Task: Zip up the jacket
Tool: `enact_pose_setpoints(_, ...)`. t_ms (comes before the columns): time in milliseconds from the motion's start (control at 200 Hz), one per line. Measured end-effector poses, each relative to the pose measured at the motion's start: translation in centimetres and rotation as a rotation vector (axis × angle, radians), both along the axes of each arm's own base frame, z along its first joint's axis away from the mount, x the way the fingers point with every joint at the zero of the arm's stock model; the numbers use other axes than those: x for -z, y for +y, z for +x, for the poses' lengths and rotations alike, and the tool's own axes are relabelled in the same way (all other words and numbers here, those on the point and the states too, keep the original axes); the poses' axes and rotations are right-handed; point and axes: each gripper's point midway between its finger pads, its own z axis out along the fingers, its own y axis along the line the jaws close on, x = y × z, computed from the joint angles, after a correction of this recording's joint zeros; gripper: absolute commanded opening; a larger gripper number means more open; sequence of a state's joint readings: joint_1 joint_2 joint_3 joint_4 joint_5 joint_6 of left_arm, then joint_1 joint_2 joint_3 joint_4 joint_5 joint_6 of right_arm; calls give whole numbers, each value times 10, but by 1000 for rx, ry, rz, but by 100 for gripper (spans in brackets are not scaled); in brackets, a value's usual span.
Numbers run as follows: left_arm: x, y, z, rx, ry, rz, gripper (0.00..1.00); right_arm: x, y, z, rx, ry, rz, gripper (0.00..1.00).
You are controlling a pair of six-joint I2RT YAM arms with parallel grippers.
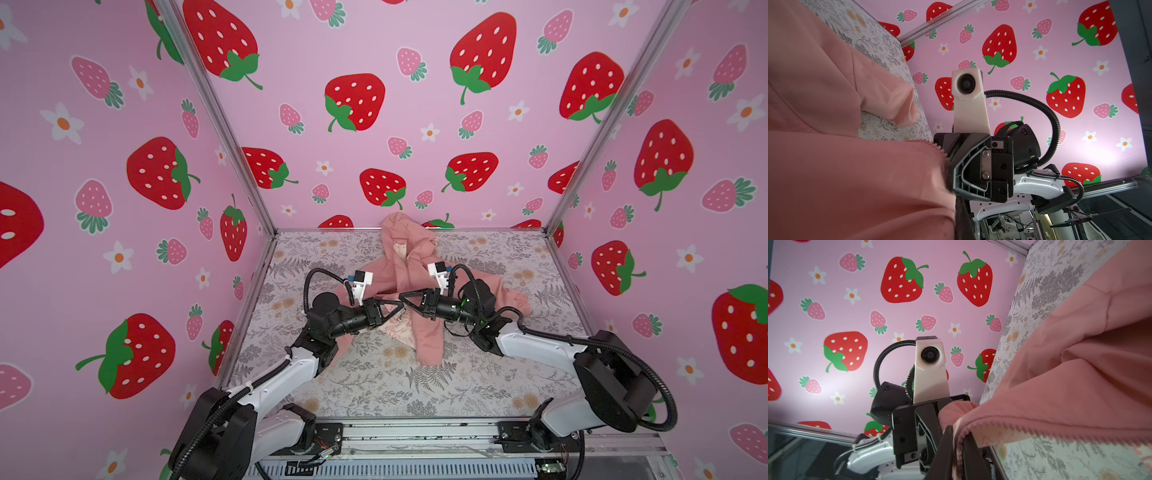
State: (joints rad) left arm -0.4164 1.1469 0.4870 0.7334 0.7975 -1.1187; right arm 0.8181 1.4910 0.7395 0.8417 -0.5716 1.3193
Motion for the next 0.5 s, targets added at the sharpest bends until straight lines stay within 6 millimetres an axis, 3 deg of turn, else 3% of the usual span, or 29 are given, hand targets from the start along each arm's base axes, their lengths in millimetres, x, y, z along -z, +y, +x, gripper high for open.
enact_pose_setpoints(80,-1,0,-1,1,-5,1,39,3,-1,1,9,5,-14,0)
enact_pose_setpoints(160,-2,1,-3,1,-2,3,45,7,-3,2,22,12,-39,0)
enact_pose_setpoints(500,0,4,-9,1,-3,26,37,11,-9,2,45,2,-87,0)
